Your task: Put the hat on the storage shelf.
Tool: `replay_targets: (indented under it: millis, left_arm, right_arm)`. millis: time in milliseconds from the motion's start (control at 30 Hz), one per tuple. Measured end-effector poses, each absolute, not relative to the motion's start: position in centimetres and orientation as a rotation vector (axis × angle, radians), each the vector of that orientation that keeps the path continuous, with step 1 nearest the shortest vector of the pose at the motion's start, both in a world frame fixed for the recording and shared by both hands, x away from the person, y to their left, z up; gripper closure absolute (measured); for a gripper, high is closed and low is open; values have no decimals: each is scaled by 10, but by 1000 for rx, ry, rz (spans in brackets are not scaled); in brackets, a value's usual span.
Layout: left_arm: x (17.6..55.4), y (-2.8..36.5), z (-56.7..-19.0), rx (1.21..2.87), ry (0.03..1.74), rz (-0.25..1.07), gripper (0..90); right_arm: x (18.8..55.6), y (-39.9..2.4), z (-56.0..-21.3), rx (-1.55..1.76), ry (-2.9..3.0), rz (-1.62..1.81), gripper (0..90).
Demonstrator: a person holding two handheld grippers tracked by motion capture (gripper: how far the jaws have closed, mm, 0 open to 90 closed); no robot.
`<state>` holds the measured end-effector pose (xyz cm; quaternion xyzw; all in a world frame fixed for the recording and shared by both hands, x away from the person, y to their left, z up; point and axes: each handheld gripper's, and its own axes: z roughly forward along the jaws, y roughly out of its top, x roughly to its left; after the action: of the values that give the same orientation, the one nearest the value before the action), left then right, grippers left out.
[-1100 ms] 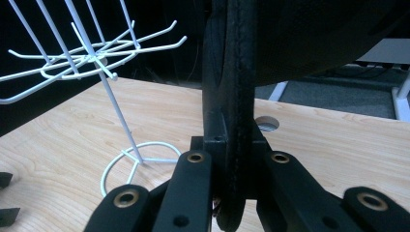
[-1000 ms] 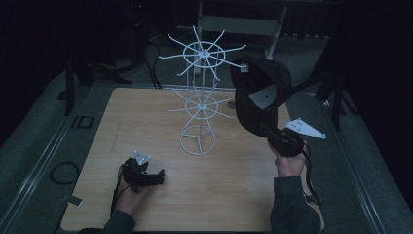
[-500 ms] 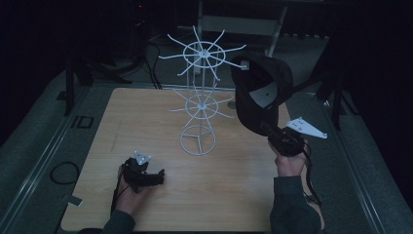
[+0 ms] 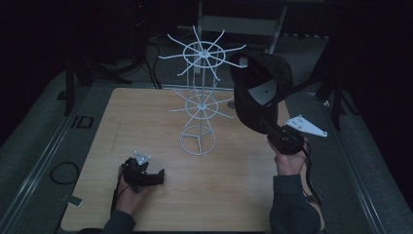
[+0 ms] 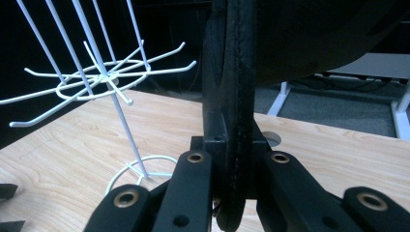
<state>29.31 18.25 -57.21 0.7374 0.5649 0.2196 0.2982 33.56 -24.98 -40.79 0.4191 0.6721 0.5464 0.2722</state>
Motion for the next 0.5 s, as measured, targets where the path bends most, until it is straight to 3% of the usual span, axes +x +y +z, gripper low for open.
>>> replay_targets:
  millis: [500]
  left_arm:
    - [293, 183, -572, 1961, 1500, 585, 1]
  right_arm:
    - [334, -247, -402, 1106, 1804, 1483, 867]
